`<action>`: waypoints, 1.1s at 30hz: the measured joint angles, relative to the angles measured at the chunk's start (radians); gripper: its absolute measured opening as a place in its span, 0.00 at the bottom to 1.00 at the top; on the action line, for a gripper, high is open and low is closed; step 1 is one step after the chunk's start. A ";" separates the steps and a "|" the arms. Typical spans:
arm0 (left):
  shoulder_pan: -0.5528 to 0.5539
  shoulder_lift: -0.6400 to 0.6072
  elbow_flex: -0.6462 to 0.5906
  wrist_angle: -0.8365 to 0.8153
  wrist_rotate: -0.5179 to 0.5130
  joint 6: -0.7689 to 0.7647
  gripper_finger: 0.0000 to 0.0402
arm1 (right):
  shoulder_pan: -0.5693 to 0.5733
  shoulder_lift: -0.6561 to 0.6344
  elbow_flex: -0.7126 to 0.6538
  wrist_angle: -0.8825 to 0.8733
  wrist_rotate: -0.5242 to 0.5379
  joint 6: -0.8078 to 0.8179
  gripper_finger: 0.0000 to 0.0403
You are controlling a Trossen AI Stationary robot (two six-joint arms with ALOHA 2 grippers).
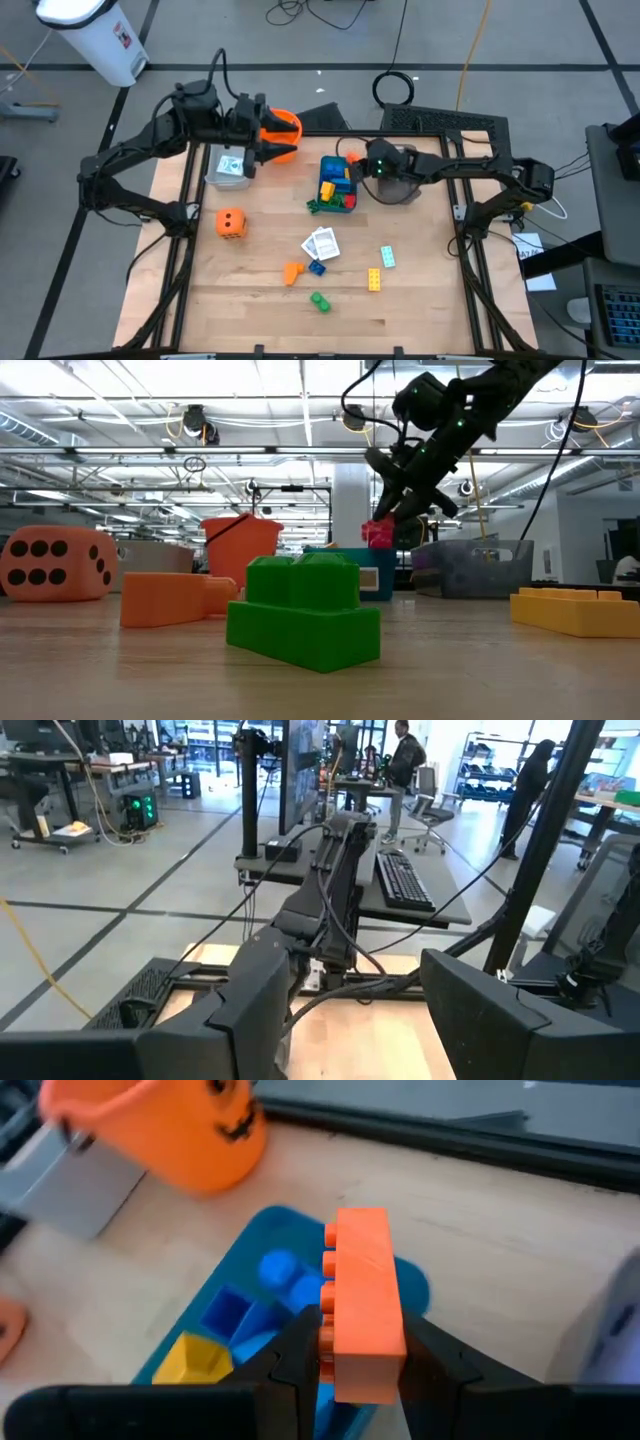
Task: Pick & Place Toys
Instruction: Put the orange game piece into the blue bin
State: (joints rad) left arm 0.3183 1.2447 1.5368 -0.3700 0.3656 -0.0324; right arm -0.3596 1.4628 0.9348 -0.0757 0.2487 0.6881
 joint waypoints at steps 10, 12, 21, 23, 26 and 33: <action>0.001 0.026 0.000 0.010 -0.001 -0.003 0.59 | 0.059 0.038 0.000 0.057 0.121 0.180 0.23; 0.001 0.030 0.000 0.009 -0.001 -0.001 0.59 | 0.067 0.059 0.004 0.067 0.133 0.205 0.23; 0.001 0.038 0.000 0.018 0.000 0.000 0.59 | 0.080 0.072 0.002 0.046 0.170 0.220 0.23; 0.001 0.038 0.000 0.015 0.000 0.001 0.59 | 0.079 0.071 0.002 0.048 0.170 0.216 0.23; 0.001 0.038 0.000 0.015 0.000 0.001 0.59 | 0.079 0.071 0.002 0.045 0.162 0.216 0.24; 0.001 0.038 0.000 0.015 0.000 0.000 0.59 | 0.078 0.071 0.002 0.042 0.136 0.210 0.31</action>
State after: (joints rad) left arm 0.3195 1.2831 1.5364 -0.3553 0.3653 -0.0327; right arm -0.2813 1.5341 0.9368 -0.0337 0.3843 0.8978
